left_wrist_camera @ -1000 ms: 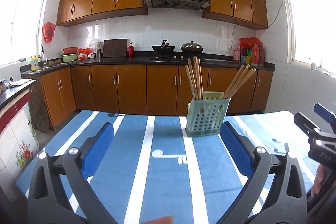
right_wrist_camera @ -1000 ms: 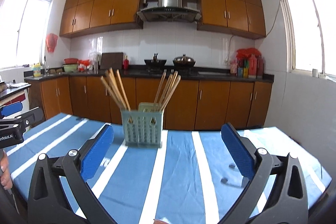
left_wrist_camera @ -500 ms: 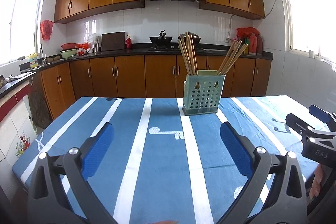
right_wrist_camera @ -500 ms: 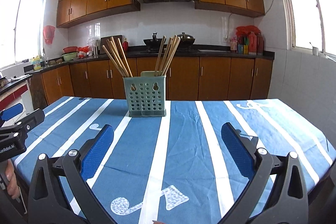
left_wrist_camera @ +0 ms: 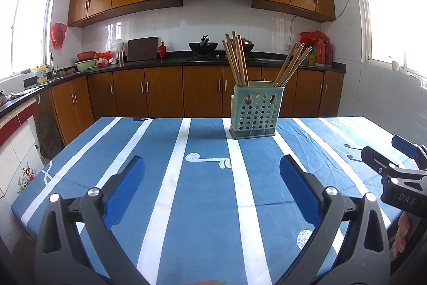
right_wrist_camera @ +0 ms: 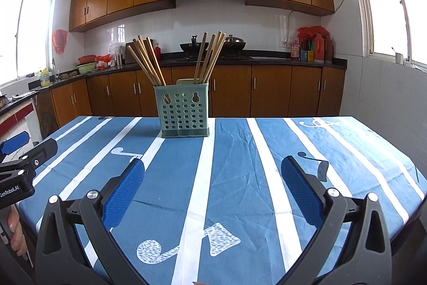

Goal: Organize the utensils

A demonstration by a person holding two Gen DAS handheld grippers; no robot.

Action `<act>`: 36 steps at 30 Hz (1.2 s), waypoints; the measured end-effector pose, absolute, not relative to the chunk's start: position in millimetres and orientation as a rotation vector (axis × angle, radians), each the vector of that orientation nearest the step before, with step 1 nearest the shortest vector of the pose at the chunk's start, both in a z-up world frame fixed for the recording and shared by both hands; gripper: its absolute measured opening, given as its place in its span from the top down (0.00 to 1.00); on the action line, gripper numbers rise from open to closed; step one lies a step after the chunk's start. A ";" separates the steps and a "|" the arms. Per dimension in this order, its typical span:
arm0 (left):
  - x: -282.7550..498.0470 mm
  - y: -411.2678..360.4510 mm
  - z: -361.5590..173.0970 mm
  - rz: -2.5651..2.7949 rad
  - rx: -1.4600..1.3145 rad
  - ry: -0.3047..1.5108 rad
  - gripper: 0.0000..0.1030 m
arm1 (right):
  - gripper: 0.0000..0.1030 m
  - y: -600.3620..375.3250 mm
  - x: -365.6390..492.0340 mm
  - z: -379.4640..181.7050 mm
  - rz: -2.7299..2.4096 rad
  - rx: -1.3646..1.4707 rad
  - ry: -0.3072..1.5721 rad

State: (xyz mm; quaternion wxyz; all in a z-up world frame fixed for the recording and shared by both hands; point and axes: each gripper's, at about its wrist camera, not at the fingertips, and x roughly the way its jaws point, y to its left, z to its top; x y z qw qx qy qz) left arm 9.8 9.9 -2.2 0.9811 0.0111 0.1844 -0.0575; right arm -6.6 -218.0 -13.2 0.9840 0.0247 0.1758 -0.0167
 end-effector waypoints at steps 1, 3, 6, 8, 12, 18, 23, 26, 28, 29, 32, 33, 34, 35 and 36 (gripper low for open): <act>10.2 9.9 -2.8 -0.115 0.023 0.374 0.04 | 0.02 -218.3 -6.1 -13.8 -0.033 0.050 0.354; 10.8 10.5 -3.0 -0.117 0.022 0.377 0.04 | 0.02 -218.4 -6.7 -14.1 -0.034 0.051 0.354; 11.6 9.7 -4.5 -0.117 0.023 0.380 0.04 | 0.02 -218.9 -6.0 -14.9 -0.035 0.052 0.358; 12.3 9.7 -5.7 -0.117 0.023 0.382 0.04 | 0.02 -218.1 -4.6 -16.0 -0.036 0.054 0.362; 13.9 8.0 -7.2 -0.117 0.020 0.389 0.04 | 0.02 -218.8 -4.0 -16.4 -0.037 0.056 0.364; 15.0 9.4 -7.1 -0.114 0.013 0.388 0.04 | 0.02 -219.2 -3.8 -16.2 -0.038 0.055 0.365; 14.5 9.7 -8.4 -0.113 0.011 0.390 0.04 | 0.02 -219.2 -3.8 -16.0 -0.039 0.056 0.364; 14.4 9.7 -8.5 -0.113 0.012 0.389 0.04 | 0.02 -219.5 -3.8 -16.1 -0.039 0.056 0.364; 14.5 9.7 -8.4 -0.113 0.012 0.390 0.04 | 0.02 -219.6 -3.8 -16.1 -0.037 0.058 0.366; 14.5 9.8 -8.5 -0.113 0.011 0.390 0.04 | 0.02 -219.4 -3.7 -16.1 -0.036 0.058 0.367; 14.3 10.3 -8.9 -0.113 0.010 0.393 0.04 | 0.02 -218.5 -3.5 -16.4 -0.037 0.056 0.367; 14.2 10.0 -8.9 -0.113 0.010 0.393 0.04 | 0.02 -218.5 -3.5 -16.4 -0.037 0.055 0.367; 14.2 10.1 -8.9 -0.113 0.010 0.392 0.04 | 0.02 -218.5 -3.3 -16.4 -0.037 0.056 0.366; 14.1 10.2 -9.0 -0.113 0.008 0.392 0.04 | 0.02 -218.5 -3.1 -16.7 -0.038 0.057 0.366; 14.0 10.2 -9.1 -0.112 0.007 0.392 0.04 | 0.02 -218.6 -3.1 -16.7 -0.039 0.058 0.366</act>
